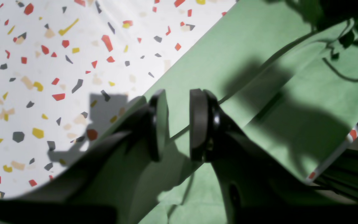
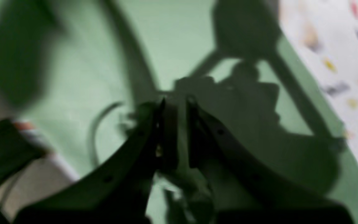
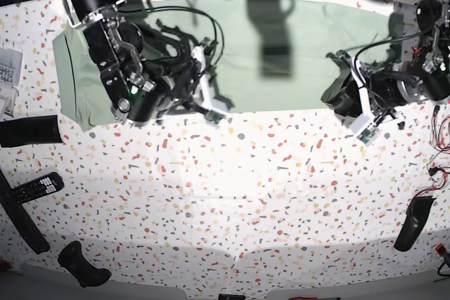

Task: Fold the T-shirt properly
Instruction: 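Move both grippers over the folded shirt's long edge and lower them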

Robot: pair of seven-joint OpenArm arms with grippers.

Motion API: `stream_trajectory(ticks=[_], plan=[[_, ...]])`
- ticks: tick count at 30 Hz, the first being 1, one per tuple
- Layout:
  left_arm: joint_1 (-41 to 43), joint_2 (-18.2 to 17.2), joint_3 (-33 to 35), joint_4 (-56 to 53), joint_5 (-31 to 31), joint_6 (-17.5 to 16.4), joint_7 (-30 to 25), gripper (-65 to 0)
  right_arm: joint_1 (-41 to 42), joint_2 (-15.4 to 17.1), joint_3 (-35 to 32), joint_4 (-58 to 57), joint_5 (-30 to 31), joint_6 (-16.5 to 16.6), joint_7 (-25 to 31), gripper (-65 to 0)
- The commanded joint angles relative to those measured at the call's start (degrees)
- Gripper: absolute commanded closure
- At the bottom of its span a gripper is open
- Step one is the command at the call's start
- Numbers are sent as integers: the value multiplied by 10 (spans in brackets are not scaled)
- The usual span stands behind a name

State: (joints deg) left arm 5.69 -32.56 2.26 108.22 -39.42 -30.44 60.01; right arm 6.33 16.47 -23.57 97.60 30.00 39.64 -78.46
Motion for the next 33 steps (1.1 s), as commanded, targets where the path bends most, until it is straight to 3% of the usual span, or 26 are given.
stream_trajectory(ticks=[1,10,24,27,30,33], plan=[[-8,-8,-4,8,-7,-2,-9,-117,11,2,3,10,9,4,-10,-44],[-8,-8,-4,8,-7,-2,-9,-117,-24,2,3,16,120,4,-15,-44],[-6,-8,-4,8,-7,-2,-9,-117,-146,2,3,33,124,4,-15,-44],[11,-8,-4,5,15,-1,-36,-117,-162,2,3,35,125,4,-15,-44],[16,-1,-4,-26,88,35,-84,-117,-176,2,3,56,136,4,-12,-44],[6,0,-4,-70,120,69,-81,-117,-184,2,3,99,175,4,-8,-44]])
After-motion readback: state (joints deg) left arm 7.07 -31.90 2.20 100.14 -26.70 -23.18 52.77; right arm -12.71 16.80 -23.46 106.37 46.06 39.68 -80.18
